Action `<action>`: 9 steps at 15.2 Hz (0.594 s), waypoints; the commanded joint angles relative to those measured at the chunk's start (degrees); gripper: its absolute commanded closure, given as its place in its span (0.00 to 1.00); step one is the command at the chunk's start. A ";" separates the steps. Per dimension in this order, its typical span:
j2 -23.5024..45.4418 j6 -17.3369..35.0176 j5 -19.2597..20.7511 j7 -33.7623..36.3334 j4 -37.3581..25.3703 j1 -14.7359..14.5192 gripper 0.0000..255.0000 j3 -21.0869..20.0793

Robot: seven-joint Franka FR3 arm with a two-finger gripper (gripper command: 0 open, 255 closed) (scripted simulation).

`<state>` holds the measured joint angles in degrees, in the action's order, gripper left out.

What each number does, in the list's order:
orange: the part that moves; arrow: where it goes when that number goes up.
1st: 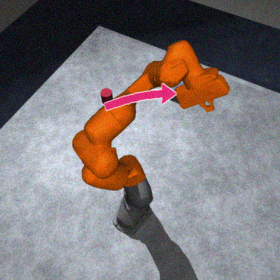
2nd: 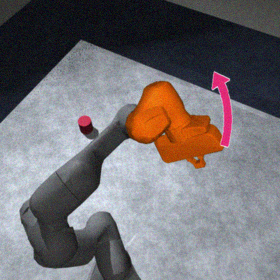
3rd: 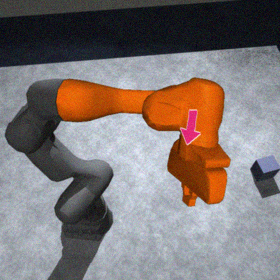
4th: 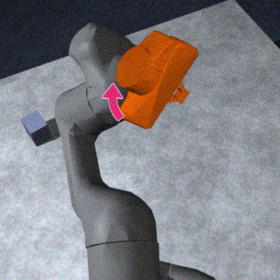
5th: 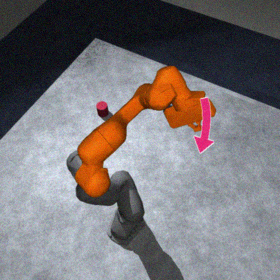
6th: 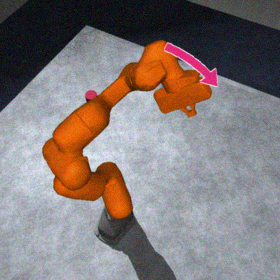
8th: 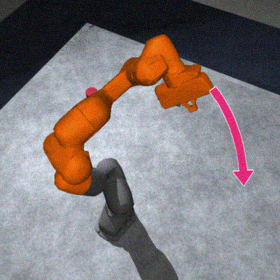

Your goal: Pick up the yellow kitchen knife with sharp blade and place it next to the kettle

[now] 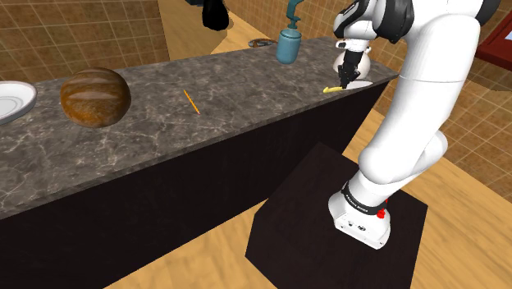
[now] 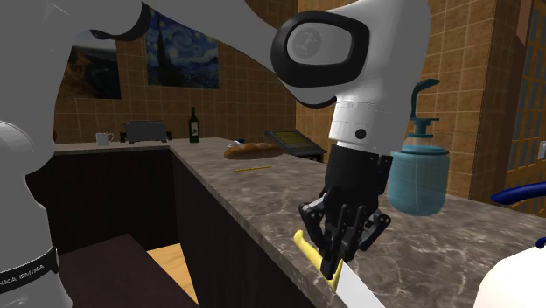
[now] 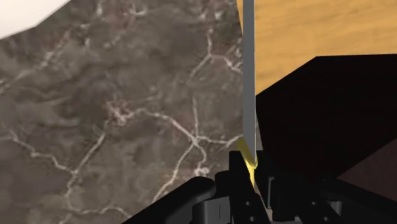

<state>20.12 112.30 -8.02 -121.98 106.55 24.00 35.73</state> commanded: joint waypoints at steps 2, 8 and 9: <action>0.16 -0.05 -0.01 -0.03 0.17 0.03 1.00 -0.02; 0.16 -0.05 -0.01 -0.03 0.17 0.03 0.00 -0.02; -0.30 -1.86 0.34 0.21 -1.27 -0.04 0.00 0.14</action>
<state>19.98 111.58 -7.84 -121.73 106.28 23.86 35.75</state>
